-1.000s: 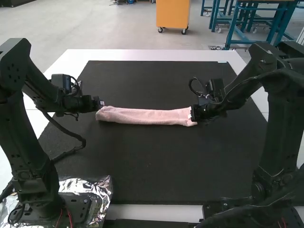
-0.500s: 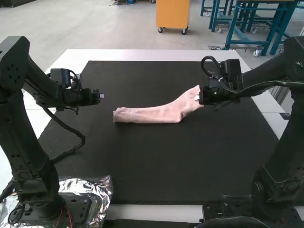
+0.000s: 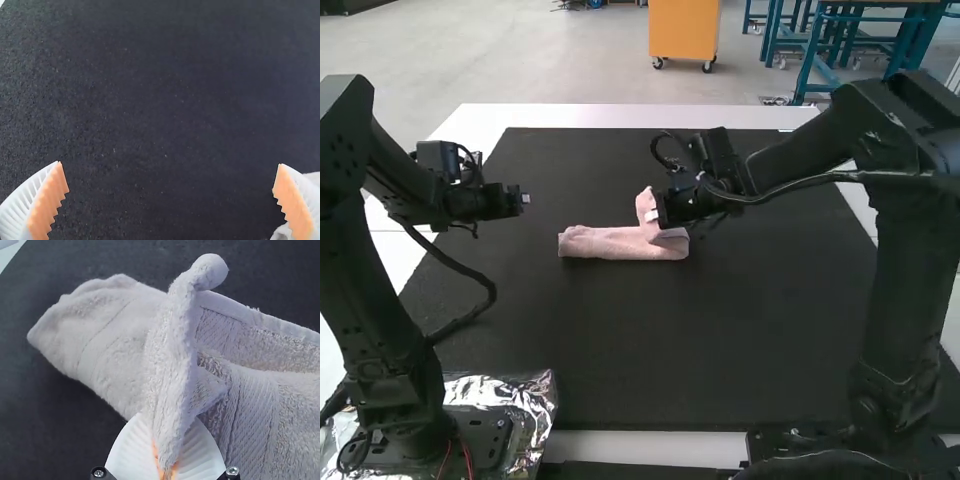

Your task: Fold the towel.

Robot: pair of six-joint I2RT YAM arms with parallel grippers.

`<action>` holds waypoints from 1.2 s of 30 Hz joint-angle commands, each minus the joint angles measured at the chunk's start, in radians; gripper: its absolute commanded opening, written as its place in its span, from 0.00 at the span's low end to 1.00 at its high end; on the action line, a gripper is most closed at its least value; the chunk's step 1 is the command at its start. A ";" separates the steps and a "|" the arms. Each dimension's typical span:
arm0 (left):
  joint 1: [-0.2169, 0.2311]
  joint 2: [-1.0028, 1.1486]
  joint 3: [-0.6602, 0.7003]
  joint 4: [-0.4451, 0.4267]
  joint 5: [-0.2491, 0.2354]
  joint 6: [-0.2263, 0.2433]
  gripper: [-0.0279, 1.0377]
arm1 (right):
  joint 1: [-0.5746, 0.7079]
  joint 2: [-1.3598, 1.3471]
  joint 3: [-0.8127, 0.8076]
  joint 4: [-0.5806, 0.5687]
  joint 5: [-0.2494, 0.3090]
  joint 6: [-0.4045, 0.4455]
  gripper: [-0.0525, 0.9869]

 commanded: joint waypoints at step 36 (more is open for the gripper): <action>0.038 -0.036 -0.136 0.059 -0.011 0.037 0.93 | 0.237 0.338 0.575 -0.144 -0.021 0.053 0.68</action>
